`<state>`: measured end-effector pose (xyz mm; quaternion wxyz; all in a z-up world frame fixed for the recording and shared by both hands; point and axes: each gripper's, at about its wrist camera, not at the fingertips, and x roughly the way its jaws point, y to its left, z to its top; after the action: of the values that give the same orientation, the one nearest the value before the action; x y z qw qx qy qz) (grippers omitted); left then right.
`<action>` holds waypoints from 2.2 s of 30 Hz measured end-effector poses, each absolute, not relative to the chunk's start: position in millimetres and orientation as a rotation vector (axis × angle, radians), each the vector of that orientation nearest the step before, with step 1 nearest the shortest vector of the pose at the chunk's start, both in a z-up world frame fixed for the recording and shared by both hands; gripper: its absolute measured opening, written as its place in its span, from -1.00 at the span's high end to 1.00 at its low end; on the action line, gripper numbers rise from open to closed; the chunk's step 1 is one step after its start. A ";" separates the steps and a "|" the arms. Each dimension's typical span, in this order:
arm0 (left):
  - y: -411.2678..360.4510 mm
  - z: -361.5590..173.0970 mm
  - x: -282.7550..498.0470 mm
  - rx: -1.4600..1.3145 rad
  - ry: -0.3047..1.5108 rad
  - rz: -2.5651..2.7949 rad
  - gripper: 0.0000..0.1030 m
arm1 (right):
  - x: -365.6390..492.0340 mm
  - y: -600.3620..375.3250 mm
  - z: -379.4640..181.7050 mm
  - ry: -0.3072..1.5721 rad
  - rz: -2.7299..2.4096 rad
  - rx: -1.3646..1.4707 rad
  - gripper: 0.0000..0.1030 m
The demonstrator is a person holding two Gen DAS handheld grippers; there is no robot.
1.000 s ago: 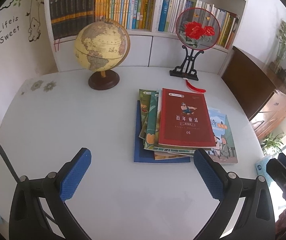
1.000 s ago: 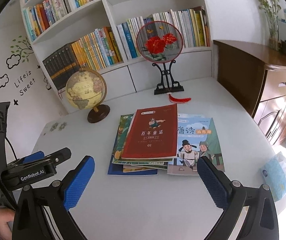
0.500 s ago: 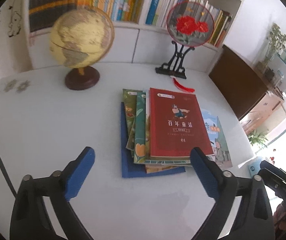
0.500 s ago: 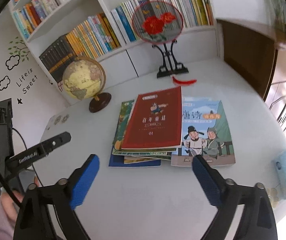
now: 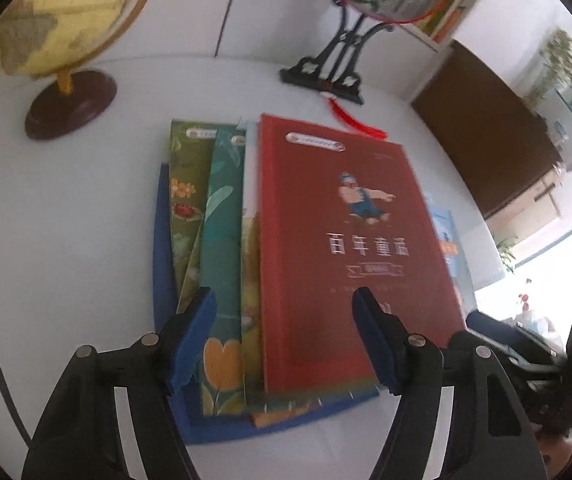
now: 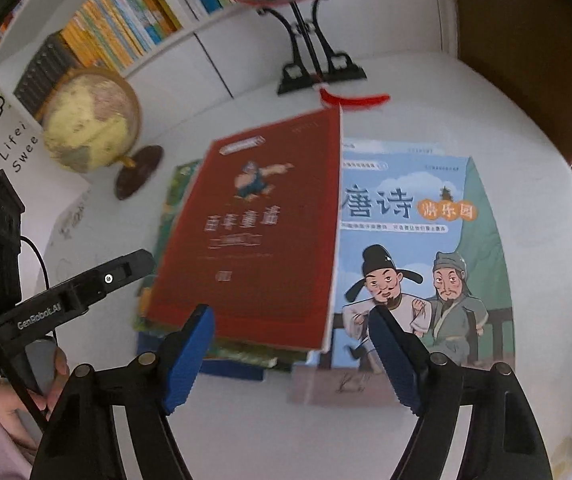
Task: Organize books
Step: 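Move the right gripper down to the edge of the red book, then close the right gripper on the red book's edge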
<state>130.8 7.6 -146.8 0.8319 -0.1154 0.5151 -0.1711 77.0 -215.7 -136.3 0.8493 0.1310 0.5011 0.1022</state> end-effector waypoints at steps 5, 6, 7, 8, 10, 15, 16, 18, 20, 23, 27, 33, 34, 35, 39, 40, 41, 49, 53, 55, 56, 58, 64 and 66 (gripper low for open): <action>6.5 -155.3 133.4 -0.297 1.110 -0.386 -0.31 | 82.9 -222.5 -147.2 1.057 0.230 0.315 -0.52; 3.3 -154.9 132.6 -0.279 1.106 -0.388 -0.31 | 84.8 -223.3 -149.5 1.059 0.231 0.330 -0.52; 0.5 -155.3 131.8 -0.273 1.109 -0.391 -0.31 | 87.1 -223.5 -151.7 1.064 0.230 0.344 -0.52; -2.5 -155.3 130.6 -0.263 1.109 -0.387 -0.32 | 89.5 -222.0 -152.9 1.066 0.231 0.352 -0.52; -3.8 -155.9 129.8 -0.243 1.112 -0.374 -0.38 | 94.5 -219.7 -155.5 1.070 0.252 0.373 -0.52; -5.0 -157.6 132.9 -0.256 1.119 -0.362 -0.40 | 103.3 -208.6 -158.3 1.082 0.271 0.367 -0.52; -4.2 -157.7 133.2 -0.269 1.120 -0.364 -0.40 | 104.3 -207.4 -158.8 1.082 0.272 0.367 -0.49; -1.0 -156.9 132.6 -0.302 1.118 -0.370 -0.37 | 105.0 -205.7 -159.3 1.079 0.277 0.381 -0.30; 3.5 -152.7 129.1 -0.314 1.092 -0.342 -0.18 | 105.0 -205.4 -158.5 1.071 0.278 0.390 -0.09; 11.8 -144.7 125.2 -0.365 1.046 -0.332 0.01 | 102.2 -212.0 -157.7 1.067 0.271 0.413 0.47; -0.1 -138.3 125.2 -0.391 1.050 -0.430 0.43 | 99.1 -225.2 -158.1 1.048 0.321 0.523 0.58; -11.5 -140.6 126.9 -0.297 1.057 -0.389 0.51 | 94.6 -211.4 -148.8 1.024 0.328 0.471 0.59; -4.3 -143.8 129.5 -0.309 1.065 -0.369 0.50 | 94.7 -211.1 -148.4 1.025 0.328 0.470 0.59; 3.1 -147.8 132.8 -0.326 1.077 -0.349 0.50 | 95.0 -211.5 -148.8 1.026 0.325 0.467 0.59; 32.3 -158.5 138.9 -0.464 1.126 -0.338 0.39 | 90.9 -219.6 -149.1 1.019 0.322 0.462 0.75; 34.9 -158.3 138.1 -0.479 1.125 -0.347 0.35 | 88.8 -222.2 -149.3 1.019 0.321 0.468 0.77; 37.4 -156.9 136.2 -0.484 1.116 -0.356 0.34 | 86.0 -225.6 -149.1 1.015 0.327 0.484 0.80; 21.8 -156.3 142.5 -0.415 1.121 -0.398 0.29 | 84.7 -239.7 -150.2 1.032 0.316 0.537 0.90; 19.3 -155.8 146.7 -0.405 1.114 -0.391 0.29 | 91.6 -241.0 -159.1 1.077 0.281 0.572 0.77; 20.3 -155.8 150.0 -0.395 1.108 -0.370 0.27 | 93.9 -242.4 -161.1 1.084 0.270 0.595 0.64; 20.9 -156.6 151.6 -0.375 1.118 -0.336 0.23 | 96.0 -243.0 -163.1 1.100 0.247 0.603 0.43; 23.2 -160.6 152.9 -0.354 1.140 -0.300 0.22 | 98.7 -242.6 -166.1 1.118 0.230 0.617 0.28; 24.9 -161.8 151.1 -0.360 1.143 -0.331 0.22 | 99.6 -239.6 -167.8 1.081 0.266 0.658 0.07; 23.2 -159.9 148.1 -0.355 1.140 -0.344 0.22 | 102.0 -236.7 -168.1 1.073 0.274 0.670 0.00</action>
<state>148.1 23.2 -159.9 0.8131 -0.1664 0.5340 -0.1612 102.0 -236.7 -168.1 0.7978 0.3123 0.4998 0.1274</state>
